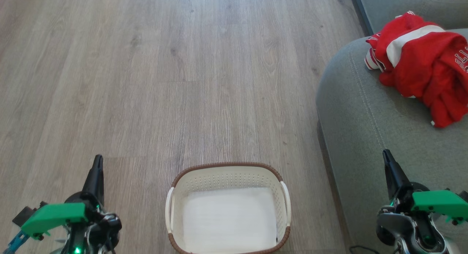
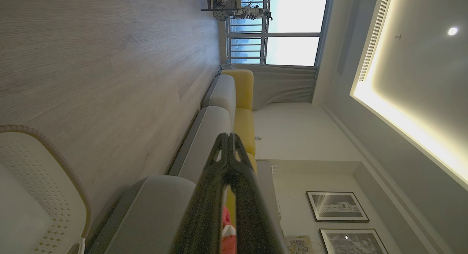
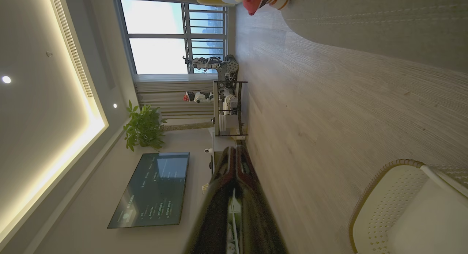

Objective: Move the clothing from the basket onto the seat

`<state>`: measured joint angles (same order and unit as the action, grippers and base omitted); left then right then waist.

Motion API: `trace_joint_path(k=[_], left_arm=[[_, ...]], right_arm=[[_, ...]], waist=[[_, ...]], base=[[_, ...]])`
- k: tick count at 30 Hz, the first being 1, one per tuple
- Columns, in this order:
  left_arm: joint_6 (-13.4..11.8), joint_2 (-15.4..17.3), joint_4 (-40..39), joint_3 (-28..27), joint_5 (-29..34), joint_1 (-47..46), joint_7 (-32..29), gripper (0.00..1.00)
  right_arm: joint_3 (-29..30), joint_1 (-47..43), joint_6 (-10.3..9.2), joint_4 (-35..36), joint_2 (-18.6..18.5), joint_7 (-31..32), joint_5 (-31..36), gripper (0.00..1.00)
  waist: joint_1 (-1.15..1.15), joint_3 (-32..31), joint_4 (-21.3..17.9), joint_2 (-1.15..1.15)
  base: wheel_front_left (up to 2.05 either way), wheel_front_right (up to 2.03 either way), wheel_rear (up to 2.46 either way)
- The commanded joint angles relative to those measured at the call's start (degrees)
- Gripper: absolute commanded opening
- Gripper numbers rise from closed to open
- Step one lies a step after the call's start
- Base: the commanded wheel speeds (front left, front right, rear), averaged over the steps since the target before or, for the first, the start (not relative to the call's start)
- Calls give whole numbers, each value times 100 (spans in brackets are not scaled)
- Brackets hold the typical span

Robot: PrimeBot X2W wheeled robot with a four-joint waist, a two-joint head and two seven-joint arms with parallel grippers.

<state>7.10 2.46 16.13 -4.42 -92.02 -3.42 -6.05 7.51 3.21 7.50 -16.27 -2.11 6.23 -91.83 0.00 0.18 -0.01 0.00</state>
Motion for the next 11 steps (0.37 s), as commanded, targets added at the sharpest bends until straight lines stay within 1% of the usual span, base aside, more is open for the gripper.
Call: trace_joint_path(k=[1,11], left_arm=[[38,42,-206,-212,-13,-278,-45,0],[38,42,-207,-211,-14,-278,-45,0]], right_arm=[[-99,298,-1,224,-76,25,-34,0],[-99,298,-1,224,-76,25,-34,0]], waist=[[0,0,1,0],[0,0,1,0]], base=[[0,0,0],[0,0,0]])
